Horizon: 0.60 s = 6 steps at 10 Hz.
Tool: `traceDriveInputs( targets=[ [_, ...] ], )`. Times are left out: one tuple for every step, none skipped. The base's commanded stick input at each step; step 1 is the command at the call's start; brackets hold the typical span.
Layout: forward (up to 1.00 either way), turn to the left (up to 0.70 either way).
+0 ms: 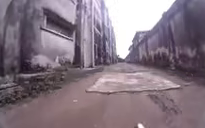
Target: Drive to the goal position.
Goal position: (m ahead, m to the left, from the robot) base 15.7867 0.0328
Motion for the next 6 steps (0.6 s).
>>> traceDriveInputs(
  targets=[
    [0.70,0.00],
    [0.70,-0.35],
    [0.70,-0.35],
    [0.70,-0.35],
    [0.70,-0.20],
    [0.70,0.00]
  ],
)
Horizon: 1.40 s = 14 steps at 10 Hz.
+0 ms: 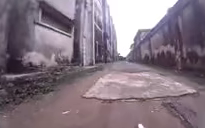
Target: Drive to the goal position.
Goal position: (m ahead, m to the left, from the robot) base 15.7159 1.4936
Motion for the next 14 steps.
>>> traceDriveInputs(
  targets=[
    [0.70,-0.24],
    [0.70,-0.35],
    [0.70,-0.35],
    [0.70,-0.25],
    [0.70,-0.14],
    [0.70,-0.03],
    [0.70,-0.14],
    [0.70,-0.33],
    [0.70,-0.15],
    [0.70,0.00],
    [0.70,0.00],
    [0.70,0.00],
    [0.70,0.00],
    [0.70,0.00]
  ],
)
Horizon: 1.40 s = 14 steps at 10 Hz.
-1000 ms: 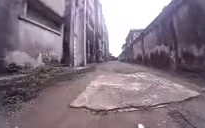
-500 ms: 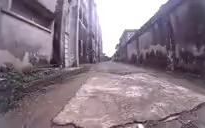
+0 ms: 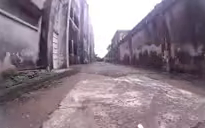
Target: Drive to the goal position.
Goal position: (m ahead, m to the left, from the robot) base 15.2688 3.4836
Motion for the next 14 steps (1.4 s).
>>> traceDriveInputs(
  targets=[
    [0.70,0.00],
    [0.70,0.00],
    [0.70,0.00],
    [0.70,0.00],
    [0.70,0.00],
    [0.70,0.00],
    [0.70,0.00],
    [0.70,0.00],
    [0.70,0.00],
    [0.70,0.00],
    [0.70,0.00],
    [0.70,0.00],
    [0.70,0.00],
    [0.70,0.00]
  ],
)
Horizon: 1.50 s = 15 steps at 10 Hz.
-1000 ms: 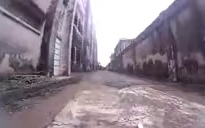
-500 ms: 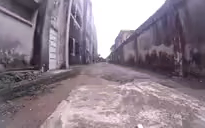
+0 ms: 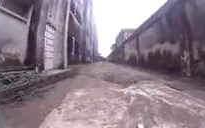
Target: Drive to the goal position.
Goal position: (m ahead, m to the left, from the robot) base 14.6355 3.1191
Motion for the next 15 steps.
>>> traceDriveInputs(
  targets=[
    [0.70,0.00],
    [0.70,0.00],
    [0.70,0.00],
    [0.70,0.00],
    [0.70,0.00],
    [0.70,0.00],
    [0.70,0.05],
    [0.70,0.25],
    [0.70,0.24],
    [0.70,0.04],
    [0.70,0.00],
    [0.70,0.00],
    [0.70,0.00],
    [0.70,0.35],
    [0.70,0.34]
  ],
)
